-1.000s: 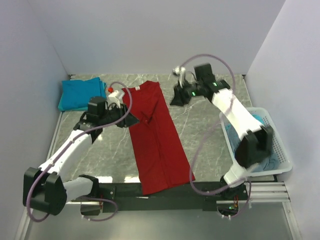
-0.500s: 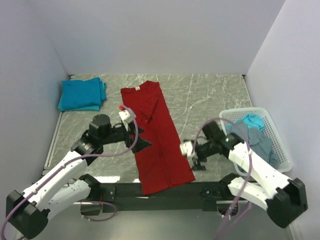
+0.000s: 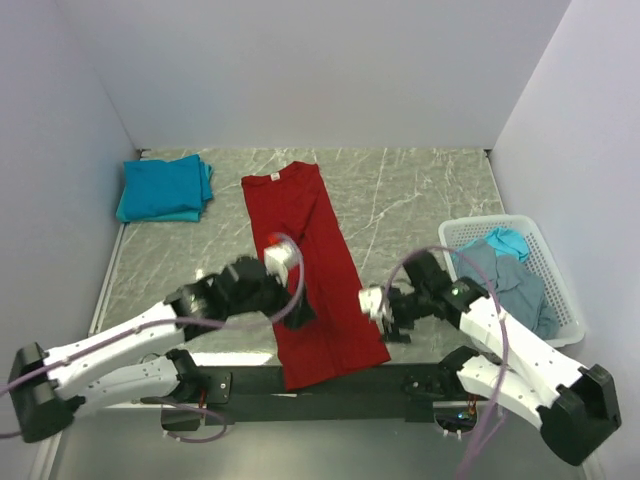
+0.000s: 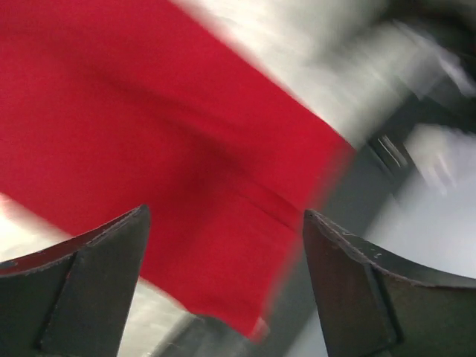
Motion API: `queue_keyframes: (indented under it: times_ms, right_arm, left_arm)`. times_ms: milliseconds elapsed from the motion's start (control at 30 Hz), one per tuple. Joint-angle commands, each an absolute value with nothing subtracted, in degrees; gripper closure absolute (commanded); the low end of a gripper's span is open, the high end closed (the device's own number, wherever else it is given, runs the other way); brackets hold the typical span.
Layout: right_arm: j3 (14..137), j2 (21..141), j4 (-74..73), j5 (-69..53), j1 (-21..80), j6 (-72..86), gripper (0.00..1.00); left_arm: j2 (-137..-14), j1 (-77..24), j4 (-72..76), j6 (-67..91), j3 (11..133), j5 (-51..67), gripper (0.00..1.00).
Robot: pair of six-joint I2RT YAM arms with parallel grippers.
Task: Fold and stack the t-shirts
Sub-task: Fold the tshirt
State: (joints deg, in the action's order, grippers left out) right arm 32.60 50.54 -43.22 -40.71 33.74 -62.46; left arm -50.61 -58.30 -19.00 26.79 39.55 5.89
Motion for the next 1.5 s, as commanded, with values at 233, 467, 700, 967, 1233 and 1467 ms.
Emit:
queue_keyframes:
  times_ms: [233,467,700,967,1233,1467]
  right_arm:
    - [50.3,62.5,-29.4,-41.0,22.8,-34.6,0.22]
    - [52.8,65.7,-31.3,-42.4,21.6,-32.3,0.22]
    - [51.6,63.7,-31.2,-43.6,19.3,-32.8,0.22]
    - [51.8,63.5,-31.9,-46.0,17.8,-33.1,0.22]
    - [52.0,63.7,-32.6,-47.4,16.7,-33.4,0.22]
    - [51.9,63.8,-32.5,-46.8,16.2,-33.5,0.22]
  left_arm:
    - [-76.8,-15.8,-6.8,38.8,50.3,11.4,0.31]
    - [-100.5,-4.8,-2.5,39.3,64.1,17.6,0.47]
    - [-116.3,-4.1,-8.6,33.0,78.6,19.4,0.52]
    - [-126.6,-3.3,-16.9,30.4,90.9,14.9,0.63]
    - [-132.4,-2.8,-19.7,29.4,99.2,13.0,0.77]
    - [-139.9,-2.7,-23.0,29.4,109.8,13.5,0.80]
